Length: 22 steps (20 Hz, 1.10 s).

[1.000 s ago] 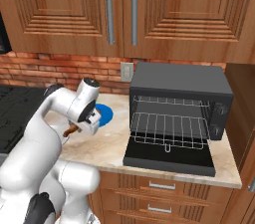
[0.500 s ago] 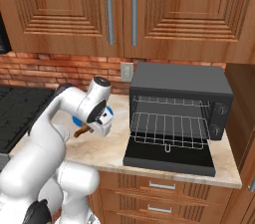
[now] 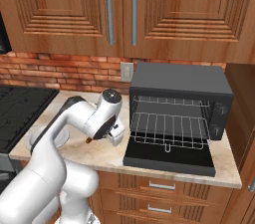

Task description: Open the toaster oven door. Place the bread on the top rack in the toaster oven and place the chicken drumstick on the bottom rack.

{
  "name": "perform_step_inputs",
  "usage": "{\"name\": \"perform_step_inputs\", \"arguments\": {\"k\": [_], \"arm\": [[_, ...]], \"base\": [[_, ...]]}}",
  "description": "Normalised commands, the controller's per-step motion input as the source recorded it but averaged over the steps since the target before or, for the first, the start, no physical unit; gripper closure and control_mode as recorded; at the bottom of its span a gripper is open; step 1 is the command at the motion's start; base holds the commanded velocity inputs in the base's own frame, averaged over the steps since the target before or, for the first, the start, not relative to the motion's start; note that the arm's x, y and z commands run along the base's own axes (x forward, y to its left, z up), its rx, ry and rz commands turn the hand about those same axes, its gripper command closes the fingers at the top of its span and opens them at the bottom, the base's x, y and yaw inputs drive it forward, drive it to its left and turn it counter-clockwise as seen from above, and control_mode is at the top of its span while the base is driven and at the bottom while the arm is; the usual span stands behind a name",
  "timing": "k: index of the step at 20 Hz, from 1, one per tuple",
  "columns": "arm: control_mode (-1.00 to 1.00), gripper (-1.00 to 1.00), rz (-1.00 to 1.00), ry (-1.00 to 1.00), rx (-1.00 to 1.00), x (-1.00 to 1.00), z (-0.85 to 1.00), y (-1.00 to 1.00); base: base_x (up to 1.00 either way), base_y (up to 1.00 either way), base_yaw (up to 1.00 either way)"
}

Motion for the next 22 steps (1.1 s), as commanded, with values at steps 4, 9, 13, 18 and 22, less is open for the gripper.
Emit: {"name": "perform_step_inputs", "arguments": {"k": [4,9,13,18,22], "arm": [[-1.00,1.00,-0.22,0.00,0.00,0.02,0.00,-0.55],[-1.00,1.00,-0.20,0.00,0.00,0.07,0.00,-0.52],[-1.00,1.00,-0.14,0.00,0.00,0.05,0.02,-0.53],[-1.00,1.00,-0.11,0.03,0.00,0.03,0.07,-0.56],[-1.00,1.00,-0.06,0.07,0.00,0.03,0.08,-0.51]], "base": [[0.00,0.00,0.00],[0.00,0.00,0.00],[0.00,0.00,0.00],[0.00,0.00,0.00],[0.00,0.00,0.00]]}}
